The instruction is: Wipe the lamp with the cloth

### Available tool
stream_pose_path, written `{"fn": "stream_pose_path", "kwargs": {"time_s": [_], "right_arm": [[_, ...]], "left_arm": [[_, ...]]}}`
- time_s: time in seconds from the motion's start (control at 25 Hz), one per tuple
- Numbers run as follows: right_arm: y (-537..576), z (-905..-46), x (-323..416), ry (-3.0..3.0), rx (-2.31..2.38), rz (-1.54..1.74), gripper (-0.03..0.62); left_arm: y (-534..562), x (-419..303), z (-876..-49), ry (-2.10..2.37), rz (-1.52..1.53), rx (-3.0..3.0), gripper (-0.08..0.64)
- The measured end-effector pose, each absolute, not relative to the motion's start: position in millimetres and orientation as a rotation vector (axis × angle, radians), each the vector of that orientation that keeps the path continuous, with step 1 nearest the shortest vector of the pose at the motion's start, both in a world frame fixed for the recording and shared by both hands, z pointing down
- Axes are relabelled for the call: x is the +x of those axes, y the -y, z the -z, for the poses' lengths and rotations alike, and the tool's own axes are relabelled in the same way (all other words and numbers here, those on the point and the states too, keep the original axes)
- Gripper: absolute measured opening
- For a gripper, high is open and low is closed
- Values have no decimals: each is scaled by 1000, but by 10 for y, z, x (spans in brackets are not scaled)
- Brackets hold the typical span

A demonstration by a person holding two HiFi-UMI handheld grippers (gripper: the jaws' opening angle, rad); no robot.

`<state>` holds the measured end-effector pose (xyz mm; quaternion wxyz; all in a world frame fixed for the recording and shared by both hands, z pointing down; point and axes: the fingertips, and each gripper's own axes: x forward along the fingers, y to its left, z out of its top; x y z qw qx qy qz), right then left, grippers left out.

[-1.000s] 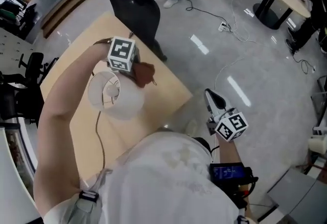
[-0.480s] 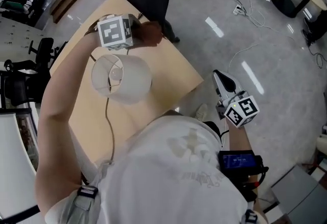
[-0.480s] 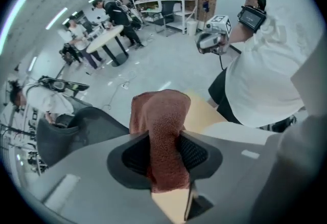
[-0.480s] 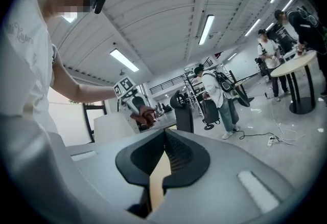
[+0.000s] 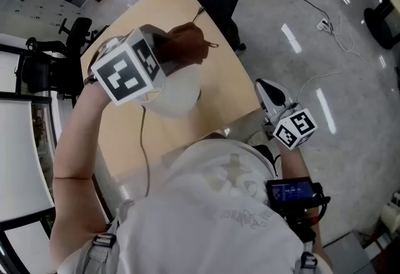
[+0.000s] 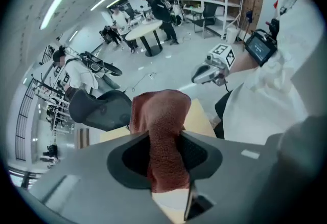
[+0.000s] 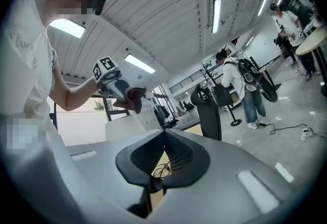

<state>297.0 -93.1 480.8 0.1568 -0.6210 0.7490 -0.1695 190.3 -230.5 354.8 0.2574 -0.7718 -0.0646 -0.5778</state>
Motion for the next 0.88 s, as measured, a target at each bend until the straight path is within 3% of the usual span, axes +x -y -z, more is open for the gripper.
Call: {"fn": "stream_pose_path", "kwargs": {"time_s": [0.48, 0.88], "right_arm": [[1014, -4914, 3107, -2211, -1582, 551, 12], [1003, -5013, 3282, -2233, -1525, 601, 12]], "left_arm": [[2175, 1830, -4294, -432, 1771, -1955, 146], [2005, 1782, -5088, -507, 1871, -1969, 147]]}}
